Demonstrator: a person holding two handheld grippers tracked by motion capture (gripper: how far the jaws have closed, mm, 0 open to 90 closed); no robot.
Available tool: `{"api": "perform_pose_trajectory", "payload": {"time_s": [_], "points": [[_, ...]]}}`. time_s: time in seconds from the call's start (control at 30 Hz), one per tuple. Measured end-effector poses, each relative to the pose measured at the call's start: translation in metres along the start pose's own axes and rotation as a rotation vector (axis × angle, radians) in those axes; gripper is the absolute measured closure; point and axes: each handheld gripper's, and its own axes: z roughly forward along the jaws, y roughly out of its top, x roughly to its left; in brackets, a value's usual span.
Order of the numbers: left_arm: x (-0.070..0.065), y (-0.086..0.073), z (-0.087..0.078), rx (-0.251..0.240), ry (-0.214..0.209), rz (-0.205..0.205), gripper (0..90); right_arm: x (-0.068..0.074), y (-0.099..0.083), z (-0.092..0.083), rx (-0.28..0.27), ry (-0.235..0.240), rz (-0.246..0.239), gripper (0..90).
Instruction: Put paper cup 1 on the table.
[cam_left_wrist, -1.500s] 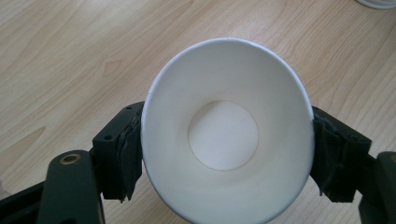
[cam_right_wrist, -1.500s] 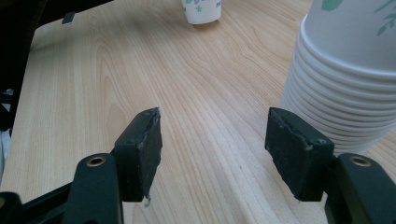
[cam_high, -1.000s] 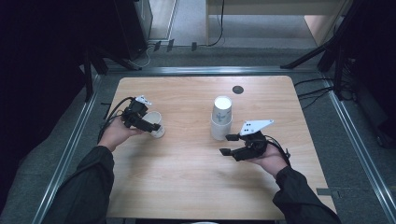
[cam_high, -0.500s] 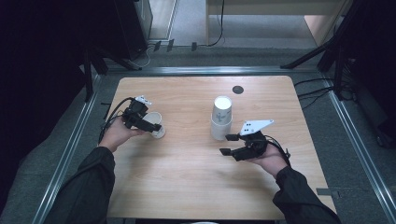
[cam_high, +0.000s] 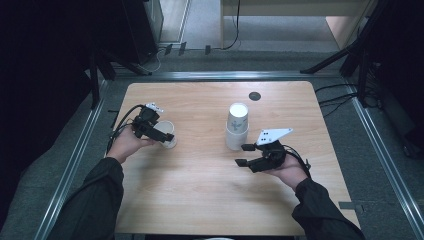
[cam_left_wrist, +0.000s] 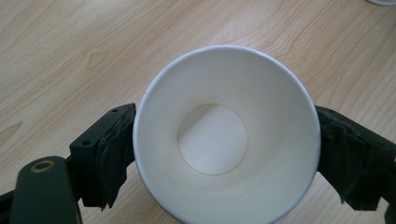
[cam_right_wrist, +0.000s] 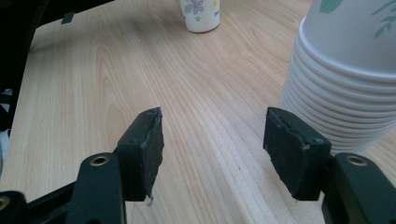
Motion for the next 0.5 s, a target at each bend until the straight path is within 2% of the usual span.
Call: {"api": "perform_pose_trajectory", "payload": {"time_s": [0.2, 0.5], "points": [[-0.001, 0.001, -0.002, -0.013, -0.011, -0.002, 12.6, 0.000, 0.000, 0.001, 0.000, 0.003, 0.004, 38.6], [-0.001, 0.002, -0.011, -0.048, -0.043, -0.029, 12.1, -0.001, 0.001, -0.001, -0.008, 0.001, 0.011, 38.6]]}}
